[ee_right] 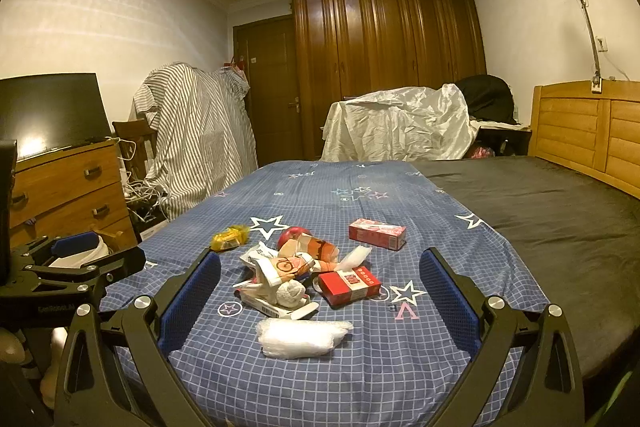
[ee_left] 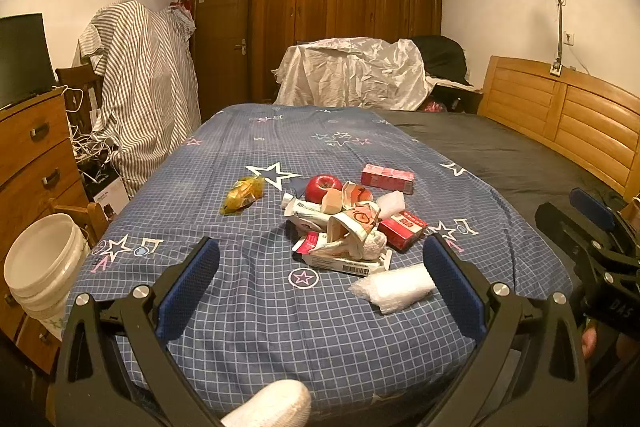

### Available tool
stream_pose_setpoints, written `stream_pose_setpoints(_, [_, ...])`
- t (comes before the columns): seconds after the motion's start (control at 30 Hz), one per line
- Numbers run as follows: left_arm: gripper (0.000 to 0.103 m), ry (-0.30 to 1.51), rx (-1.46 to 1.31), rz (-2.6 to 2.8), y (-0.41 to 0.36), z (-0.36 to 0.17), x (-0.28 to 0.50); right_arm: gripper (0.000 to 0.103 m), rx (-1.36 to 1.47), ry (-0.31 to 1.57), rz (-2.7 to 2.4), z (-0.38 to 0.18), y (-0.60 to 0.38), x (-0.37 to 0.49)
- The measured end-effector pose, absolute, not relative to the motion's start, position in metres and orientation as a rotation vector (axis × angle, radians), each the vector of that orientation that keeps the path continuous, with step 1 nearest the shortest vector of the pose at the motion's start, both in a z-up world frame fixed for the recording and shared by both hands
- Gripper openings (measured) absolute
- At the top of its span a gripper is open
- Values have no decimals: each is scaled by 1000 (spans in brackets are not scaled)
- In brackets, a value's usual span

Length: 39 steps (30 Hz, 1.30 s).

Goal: Collect trash

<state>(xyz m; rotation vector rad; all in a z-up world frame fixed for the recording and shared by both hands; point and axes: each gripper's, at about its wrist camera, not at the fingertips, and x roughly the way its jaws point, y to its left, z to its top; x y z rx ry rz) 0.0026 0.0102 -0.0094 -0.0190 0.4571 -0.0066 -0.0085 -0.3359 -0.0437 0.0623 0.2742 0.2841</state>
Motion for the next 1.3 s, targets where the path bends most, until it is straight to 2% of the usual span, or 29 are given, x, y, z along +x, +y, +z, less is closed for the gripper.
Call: stream_pose_setpoints(1.3, [98, 527, -31, -17, 22, -23, 19, 99, 7, 320, 360, -48, -326, 13])
